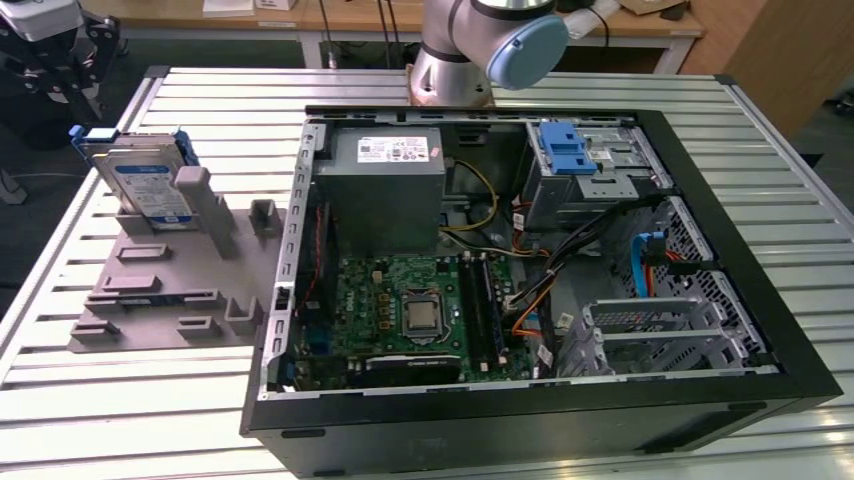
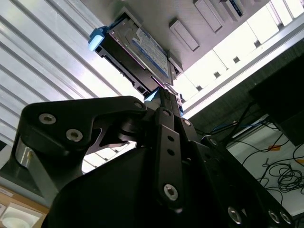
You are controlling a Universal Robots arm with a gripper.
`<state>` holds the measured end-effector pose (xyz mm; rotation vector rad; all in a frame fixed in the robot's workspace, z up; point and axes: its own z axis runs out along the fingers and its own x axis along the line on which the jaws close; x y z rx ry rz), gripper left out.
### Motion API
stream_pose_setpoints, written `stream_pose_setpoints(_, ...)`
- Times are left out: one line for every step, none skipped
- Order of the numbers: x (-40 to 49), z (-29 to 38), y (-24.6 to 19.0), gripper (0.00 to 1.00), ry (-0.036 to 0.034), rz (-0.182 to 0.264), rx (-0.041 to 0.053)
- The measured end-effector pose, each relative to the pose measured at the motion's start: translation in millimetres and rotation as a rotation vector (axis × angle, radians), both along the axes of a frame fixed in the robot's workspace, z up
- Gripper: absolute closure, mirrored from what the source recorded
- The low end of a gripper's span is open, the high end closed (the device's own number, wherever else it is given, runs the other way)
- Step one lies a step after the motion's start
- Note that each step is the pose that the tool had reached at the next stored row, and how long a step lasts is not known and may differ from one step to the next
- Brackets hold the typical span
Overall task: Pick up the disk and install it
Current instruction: 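Pick up the disk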
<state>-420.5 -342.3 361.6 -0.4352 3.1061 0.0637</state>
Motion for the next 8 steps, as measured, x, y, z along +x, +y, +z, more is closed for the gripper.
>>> stream_pose_setpoints(0.0,0.0,0.0,0.89,0.0,0.001,0.0)
stream_pose_setpoints(0.0,0.0,0.0,0.89,0.0,0.001,0.0)
stream_pose_setpoints(0.0,0.0,0.0,0.89,0.0,0.002,-0.0001)
stream_pose_setpoints(0.0,0.0,0.0,0.89,0.0,0.003,0.0)
stream_pose_setpoints(0.0,0.0,0.0,0.89,0.0,0.003,0.0)
stream_pose_setpoints(0.0,0.0,0.0,0.89,0.0,0.004,0.0)
stream_pose_setpoints(0.0,0.0,0.0,0.89,0.0,0.005,0.0)
stream_pose_setpoints(0.0,0.0,0.0,0.89,0.0,0.006,0.0)
